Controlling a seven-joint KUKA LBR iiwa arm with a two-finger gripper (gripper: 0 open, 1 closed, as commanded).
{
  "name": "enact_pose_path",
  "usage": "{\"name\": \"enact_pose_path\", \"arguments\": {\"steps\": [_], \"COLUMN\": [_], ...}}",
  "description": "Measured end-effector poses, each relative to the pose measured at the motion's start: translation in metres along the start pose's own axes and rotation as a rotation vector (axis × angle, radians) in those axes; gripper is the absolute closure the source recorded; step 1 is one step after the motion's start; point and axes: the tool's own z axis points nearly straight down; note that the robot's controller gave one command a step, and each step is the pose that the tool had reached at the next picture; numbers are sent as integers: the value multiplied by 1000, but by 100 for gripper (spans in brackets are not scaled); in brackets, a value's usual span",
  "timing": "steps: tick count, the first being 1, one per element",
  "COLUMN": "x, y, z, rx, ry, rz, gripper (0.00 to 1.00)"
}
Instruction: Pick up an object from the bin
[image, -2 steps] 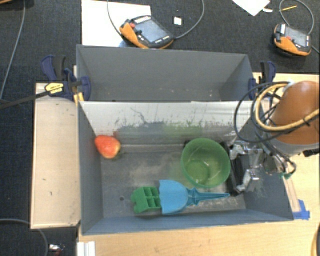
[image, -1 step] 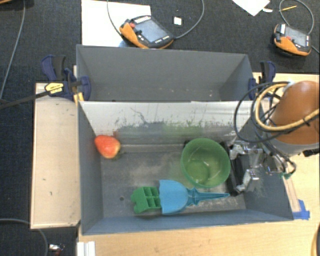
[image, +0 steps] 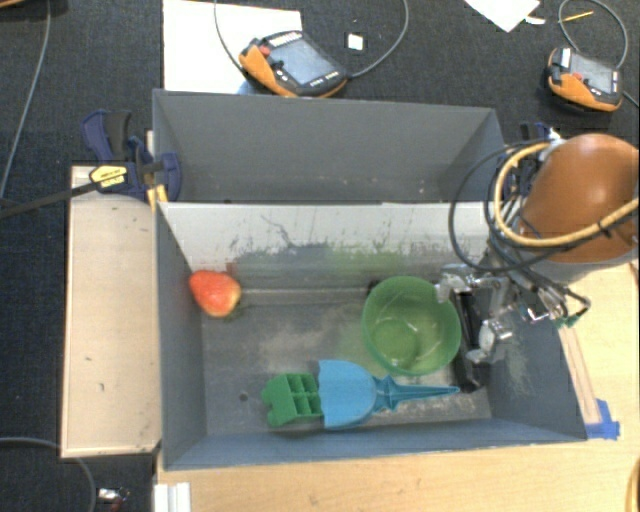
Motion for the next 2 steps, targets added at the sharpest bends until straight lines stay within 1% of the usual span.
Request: {"name": "enact_pose_path", "arguments": {"steps": [1,2], "x": [43,17], "y": [-10,33], "z": [104,102], "rx": [-3,6], "ry": [7,-12], "rz": [41,-161], "gripper": [0,100]}}
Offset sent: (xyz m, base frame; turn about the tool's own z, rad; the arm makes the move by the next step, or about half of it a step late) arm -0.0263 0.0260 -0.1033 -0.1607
